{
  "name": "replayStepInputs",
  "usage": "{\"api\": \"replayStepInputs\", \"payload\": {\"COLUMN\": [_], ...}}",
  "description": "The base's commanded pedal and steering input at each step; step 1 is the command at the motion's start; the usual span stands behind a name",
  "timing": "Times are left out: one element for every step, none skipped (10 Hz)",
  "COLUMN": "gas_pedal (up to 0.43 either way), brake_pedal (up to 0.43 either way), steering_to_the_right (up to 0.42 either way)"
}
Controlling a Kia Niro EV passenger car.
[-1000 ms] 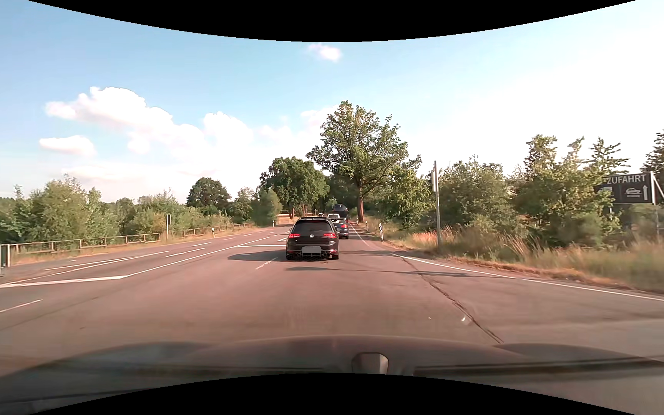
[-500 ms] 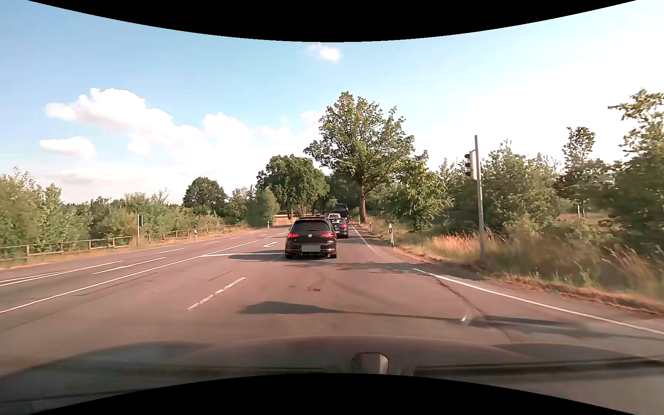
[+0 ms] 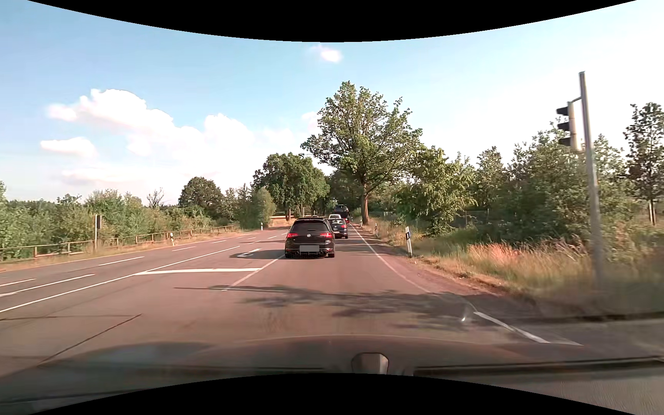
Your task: Follow the waypoints while adhering to traffic rules and regulations
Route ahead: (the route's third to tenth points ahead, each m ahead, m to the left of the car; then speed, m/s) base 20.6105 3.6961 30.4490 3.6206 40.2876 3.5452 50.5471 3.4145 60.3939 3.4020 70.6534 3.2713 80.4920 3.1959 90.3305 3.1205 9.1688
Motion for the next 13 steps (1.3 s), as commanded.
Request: {"api": "replayStepInputs", "payload": {"gas_pedal": [0.150, 0.150, 0.150, 0.150, 0.150, 0.150, 0.150, 0.150, 0.157, 0.169, 0.177, 0.177, 0.177], "brake_pedal": [0.000, 0.000, 0.000, 0.000, 0.000, 0.000, 0.000, 0.000, 0.000, 0.000, 0.000, 0.000, 0.000], "steering_to_the_right": [-0.003, -0.003, -0.003, -0.003, -0.003, -0.003, -0.003, -0.003, -0.003, -0.003, -0.003, -0.003, -0.003]}}
